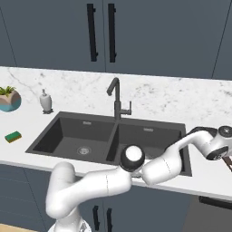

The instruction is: Pick the pan and sponge and place them into the sink. Then turn on the water.

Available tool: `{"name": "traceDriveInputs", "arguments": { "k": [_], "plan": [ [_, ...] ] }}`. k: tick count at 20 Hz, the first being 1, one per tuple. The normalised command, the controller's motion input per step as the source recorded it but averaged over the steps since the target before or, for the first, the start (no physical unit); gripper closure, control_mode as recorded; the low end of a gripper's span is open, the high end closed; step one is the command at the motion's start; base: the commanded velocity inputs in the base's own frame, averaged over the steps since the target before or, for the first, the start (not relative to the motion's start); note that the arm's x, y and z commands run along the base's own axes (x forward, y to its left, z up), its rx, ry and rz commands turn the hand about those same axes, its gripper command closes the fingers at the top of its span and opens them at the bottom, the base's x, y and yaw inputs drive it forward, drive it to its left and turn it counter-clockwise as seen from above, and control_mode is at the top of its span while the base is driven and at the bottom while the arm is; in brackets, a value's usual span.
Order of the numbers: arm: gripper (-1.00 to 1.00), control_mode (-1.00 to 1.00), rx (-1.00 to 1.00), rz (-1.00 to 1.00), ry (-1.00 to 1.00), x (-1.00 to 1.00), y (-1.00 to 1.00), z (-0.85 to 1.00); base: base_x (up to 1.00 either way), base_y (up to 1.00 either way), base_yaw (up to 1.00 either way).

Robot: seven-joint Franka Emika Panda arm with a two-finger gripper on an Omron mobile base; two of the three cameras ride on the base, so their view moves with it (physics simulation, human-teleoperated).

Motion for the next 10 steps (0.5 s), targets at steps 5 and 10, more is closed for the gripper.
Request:
{"name": "traceDriveInputs", "arguments": {
  "k": [5,10],
  "plan": [
    [-1.0,-1.0,0.14,-0.23,0.17,0.07,-0.52,0.0,0.0,0.0,0.0],
    [-1.0,-1.0,0.19,-0.16,0.21,0.0,-0.45,-0.05,0.0,0.0,0.0]
  ]
}}
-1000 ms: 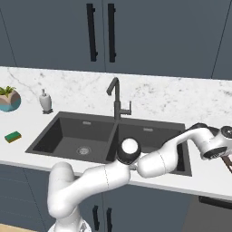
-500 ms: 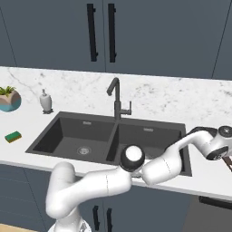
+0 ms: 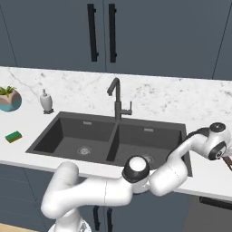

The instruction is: Pick the pan and sponge and place them into the sink. Then turn on the water.

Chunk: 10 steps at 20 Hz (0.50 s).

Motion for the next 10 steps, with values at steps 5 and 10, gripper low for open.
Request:
{"name": "traceDriveInputs", "arguments": {
  "k": [5,10],
  "plan": [
    [-1.0,-1.0,0.19,0.0,0.17,0.0,-0.06,-0.27,0.0,0.0,0.0],
    [-1.0,-1.0,0.2,0.0,0.18,0.0,-0.07,-0.31,0.0,0.0,0.0]
  ]
}}
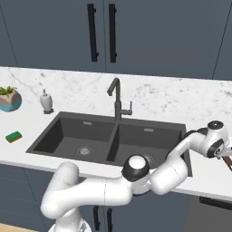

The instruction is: Pick the pan and sponge and place them into the sink. Then turn on the water.

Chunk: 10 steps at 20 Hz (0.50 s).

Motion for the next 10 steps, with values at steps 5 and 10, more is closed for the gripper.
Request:
{"name": "traceDriveInputs", "arguments": {
  "k": [5,10],
  "plan": [
    [-1.0,-1.0,0.07,0.0,0.06,0.0,-0.06,-0.07,0.0,0.0,0.0],
    [-1.0,-1.0,0.1,0.0,0.09,0.0,0.0,-0.37,0.0,0.0,0.0]
  ]
}}
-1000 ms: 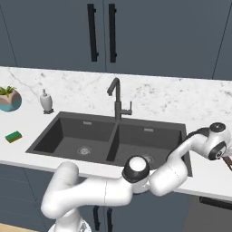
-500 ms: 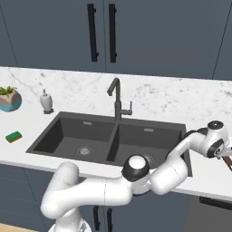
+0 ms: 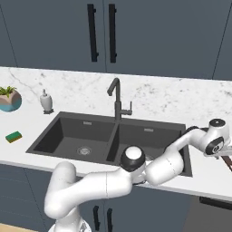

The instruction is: Pick the pan and sponge and place them into the sink. Then turn on the water.

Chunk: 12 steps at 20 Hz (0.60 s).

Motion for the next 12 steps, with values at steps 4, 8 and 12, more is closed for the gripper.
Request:
{"name": "traceDriveInputs", "arguments": {
  "k": [4,8,12],
  "plan": [
    [-1.0,-1.0,0.13,0.0,0.03,0.0,0.0,-0.4,0.0,0.0,0.0],
    [1.0,-1.0,0.13,0.0,0.05,0.0,0.0,-0.39,0.0,0.0,0.0],
    [1.0,-1.0,0.09,0.0,0.1,0.0,0.0,-0.31,0.0,0.0,0.0]
  ]
}}
